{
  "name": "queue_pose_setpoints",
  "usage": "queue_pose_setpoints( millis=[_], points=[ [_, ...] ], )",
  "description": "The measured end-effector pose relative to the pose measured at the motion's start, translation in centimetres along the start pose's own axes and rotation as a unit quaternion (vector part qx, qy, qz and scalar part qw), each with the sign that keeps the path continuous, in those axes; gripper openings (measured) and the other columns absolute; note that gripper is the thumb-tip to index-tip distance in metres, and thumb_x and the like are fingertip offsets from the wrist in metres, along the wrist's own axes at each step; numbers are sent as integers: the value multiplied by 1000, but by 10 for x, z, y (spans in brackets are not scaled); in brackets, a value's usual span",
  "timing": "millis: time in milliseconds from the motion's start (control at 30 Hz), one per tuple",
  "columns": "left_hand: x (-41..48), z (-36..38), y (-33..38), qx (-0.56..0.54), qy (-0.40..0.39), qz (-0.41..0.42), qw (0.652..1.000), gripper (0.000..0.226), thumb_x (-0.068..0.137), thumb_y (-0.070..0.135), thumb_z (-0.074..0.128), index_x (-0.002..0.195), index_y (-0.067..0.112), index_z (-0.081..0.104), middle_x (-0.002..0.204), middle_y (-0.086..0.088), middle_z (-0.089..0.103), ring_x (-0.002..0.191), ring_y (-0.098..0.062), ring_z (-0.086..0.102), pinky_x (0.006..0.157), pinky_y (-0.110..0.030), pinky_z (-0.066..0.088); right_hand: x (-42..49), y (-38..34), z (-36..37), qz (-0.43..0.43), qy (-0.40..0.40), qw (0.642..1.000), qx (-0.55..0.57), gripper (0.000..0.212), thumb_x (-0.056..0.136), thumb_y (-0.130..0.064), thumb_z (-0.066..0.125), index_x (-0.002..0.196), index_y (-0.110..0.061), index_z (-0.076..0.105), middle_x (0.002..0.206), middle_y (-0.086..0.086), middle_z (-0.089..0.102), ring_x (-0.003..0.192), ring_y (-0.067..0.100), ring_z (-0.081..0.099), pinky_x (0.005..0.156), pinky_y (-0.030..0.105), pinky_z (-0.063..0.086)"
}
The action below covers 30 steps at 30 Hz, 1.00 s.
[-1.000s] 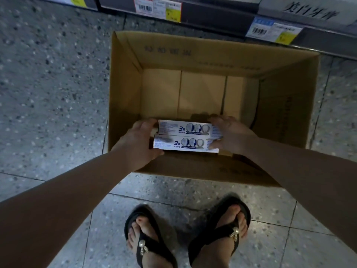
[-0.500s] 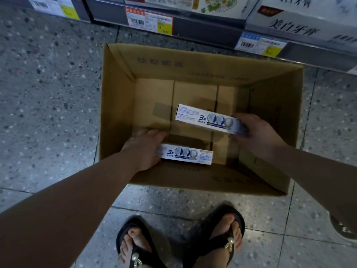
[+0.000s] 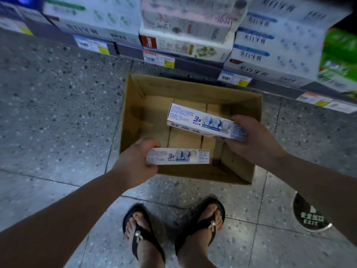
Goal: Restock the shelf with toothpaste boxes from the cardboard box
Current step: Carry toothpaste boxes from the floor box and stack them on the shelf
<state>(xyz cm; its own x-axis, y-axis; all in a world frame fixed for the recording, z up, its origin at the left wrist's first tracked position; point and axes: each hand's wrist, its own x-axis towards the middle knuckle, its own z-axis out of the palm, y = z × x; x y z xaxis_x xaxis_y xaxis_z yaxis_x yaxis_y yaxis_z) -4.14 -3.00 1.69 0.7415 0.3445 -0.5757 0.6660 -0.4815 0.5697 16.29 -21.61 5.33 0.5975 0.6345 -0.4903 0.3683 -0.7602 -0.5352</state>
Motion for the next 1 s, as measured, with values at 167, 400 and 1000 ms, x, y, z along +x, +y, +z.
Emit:
queue_pose_setpoints(
  millis=[167, 400, 1000],
  points=[
    [-101, -71, 56, -94, 49, 43, 993, 42, 63, 18, 67, 94, 42, 52, 90, 19, 55, 83, -5, 60, 62, -19, 52, -65, -81, -89, -45, 18, 999, -14, 46, 76, -12, 70, 119, -16, 54, 101, -4, 48, 92, 15, 51, 74, 23, 38],
    [-241, -197, 141, -161, 145, 78, 973, 37, 60, 31, 61, 94, 47, 53, 102, 17, 58, 86, -1, 60, 66, -11, 43, -155, -222, -220, -120, -26, 992, 20, 47, 79, -14, 68, 96, -49, 41, 101, -11, 60, 85, 9, 60, 70, 34, 52],
    [-535, -424, 161, -286, 401, 49, 869, 35, 50, 34, 58, 82, 46, 59, 76, 23, 62, 63, 6, 53, 60, -9, 41, -302, -568, -326, -356, 13, 932, -62, 43, 73, -16, 74, 84, -46, 44, 88, -23, 53, 73, -6, 57, 61, 3, 41]
  ],
)
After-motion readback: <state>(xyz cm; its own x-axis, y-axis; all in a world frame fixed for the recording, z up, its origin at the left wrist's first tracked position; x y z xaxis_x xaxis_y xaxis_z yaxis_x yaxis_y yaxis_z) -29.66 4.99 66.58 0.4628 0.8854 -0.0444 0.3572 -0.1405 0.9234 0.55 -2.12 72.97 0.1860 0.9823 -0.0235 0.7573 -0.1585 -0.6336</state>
